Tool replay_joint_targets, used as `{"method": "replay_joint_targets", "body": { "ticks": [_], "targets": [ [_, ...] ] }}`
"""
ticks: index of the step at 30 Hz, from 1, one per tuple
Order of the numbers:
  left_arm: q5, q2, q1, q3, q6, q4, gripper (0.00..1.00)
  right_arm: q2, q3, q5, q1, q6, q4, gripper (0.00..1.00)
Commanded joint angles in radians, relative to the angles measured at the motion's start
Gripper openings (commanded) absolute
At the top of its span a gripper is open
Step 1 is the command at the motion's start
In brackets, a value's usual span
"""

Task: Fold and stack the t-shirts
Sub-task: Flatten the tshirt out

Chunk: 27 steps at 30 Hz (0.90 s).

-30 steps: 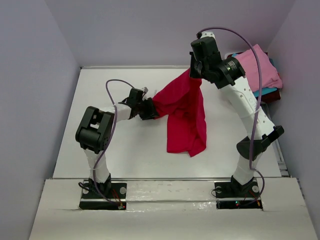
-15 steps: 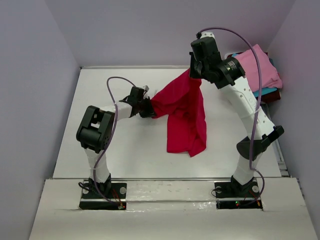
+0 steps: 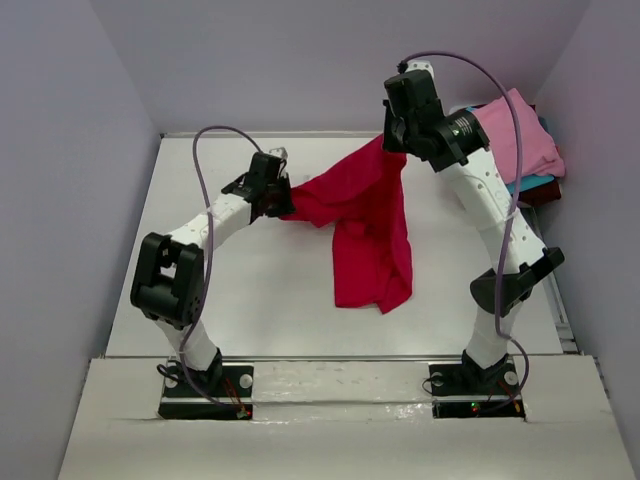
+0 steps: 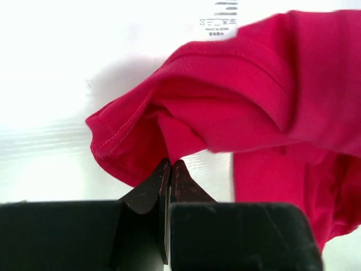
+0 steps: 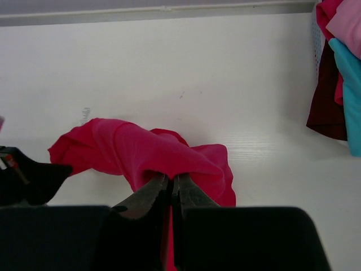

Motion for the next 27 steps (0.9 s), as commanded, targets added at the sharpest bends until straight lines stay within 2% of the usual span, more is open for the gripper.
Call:
{"method": "replay_joint_targets", "body": {
  "ticks": [1, 5, 11, 23, 27],
  "targets": [
    [-0.125, -0.140, -0.003, 0.090, 0.059, -0.086, 0.06, 0.001, 0.074, 0.023, -0.020, -0.006, 0.041, 0.07],
    [-0.240, -0.217, -0.003, 0.150, 0.093, -0.148, 0.06, 0.007, 0.117, 0.017, -0.020, -0.001, 0.027, 0.07],
    [-0.328, -0.315, -0.003, 0.194, 0.110, -0.209, 0.06, -0.037, 0.092, 0.021, -0.020, 0.005, 0.039, 0.07],
    [-0.351, -0.539, -0.003, 0.233, 0.131, -0.218, 0.06, -0.266, -0.101, 0.036, -0.020, 0.029, 0.131, 0.07],
    [-0.366, -0.645, -0.003, 0.217, 0.156, -0.194, 0.06, -0.391, -0.236, 0.040, -0.020, 0.029, 0.227, 0.07]
  ]
}}
